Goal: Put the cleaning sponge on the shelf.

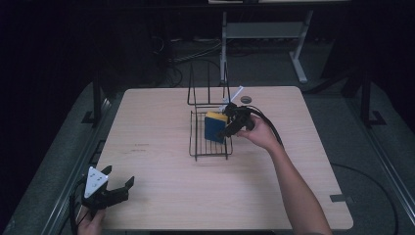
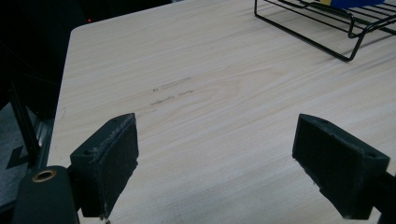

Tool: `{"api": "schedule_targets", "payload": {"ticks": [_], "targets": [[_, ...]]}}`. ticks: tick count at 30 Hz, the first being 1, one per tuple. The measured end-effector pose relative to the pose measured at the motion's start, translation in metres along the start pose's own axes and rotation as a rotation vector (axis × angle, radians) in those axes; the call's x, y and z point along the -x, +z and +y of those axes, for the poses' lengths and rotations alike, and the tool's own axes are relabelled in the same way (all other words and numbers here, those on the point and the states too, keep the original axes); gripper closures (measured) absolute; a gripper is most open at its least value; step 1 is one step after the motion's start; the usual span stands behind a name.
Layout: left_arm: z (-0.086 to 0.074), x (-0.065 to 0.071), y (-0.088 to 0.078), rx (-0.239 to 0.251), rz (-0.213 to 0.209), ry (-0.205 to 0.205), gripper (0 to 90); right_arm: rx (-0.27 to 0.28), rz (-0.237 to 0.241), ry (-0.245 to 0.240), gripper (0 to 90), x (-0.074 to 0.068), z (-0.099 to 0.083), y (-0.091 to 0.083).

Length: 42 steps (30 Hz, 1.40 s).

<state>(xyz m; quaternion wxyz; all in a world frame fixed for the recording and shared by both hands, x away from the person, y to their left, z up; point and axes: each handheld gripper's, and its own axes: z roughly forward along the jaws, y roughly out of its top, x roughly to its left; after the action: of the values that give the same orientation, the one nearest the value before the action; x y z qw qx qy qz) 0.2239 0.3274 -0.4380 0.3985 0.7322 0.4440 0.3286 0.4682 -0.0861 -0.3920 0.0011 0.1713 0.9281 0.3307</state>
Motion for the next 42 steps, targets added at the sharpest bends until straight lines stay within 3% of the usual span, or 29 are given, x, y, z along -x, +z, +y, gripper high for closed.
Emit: {"api": "schedule_targets", "payload": {"ticks": [15,22,42], "targets": [[0.0,0.002,0.001,-0.003,-0.002,0.002,13.9,0.015,-0.004,0.03,27.0,-0.002,-0.013,-0.01],[0.0,0.003,0.001,-0.004,-0.001,0.003,13.9,0.029,0.001,0.018,26.4,-0.006,-0.019,-0.017],[-0.001,0.005,0.001,-0.008,-0.002,0.007,13.9,0.047,-0.01,0.044,25.6,-0.014,-0.04,-0.033]]}}
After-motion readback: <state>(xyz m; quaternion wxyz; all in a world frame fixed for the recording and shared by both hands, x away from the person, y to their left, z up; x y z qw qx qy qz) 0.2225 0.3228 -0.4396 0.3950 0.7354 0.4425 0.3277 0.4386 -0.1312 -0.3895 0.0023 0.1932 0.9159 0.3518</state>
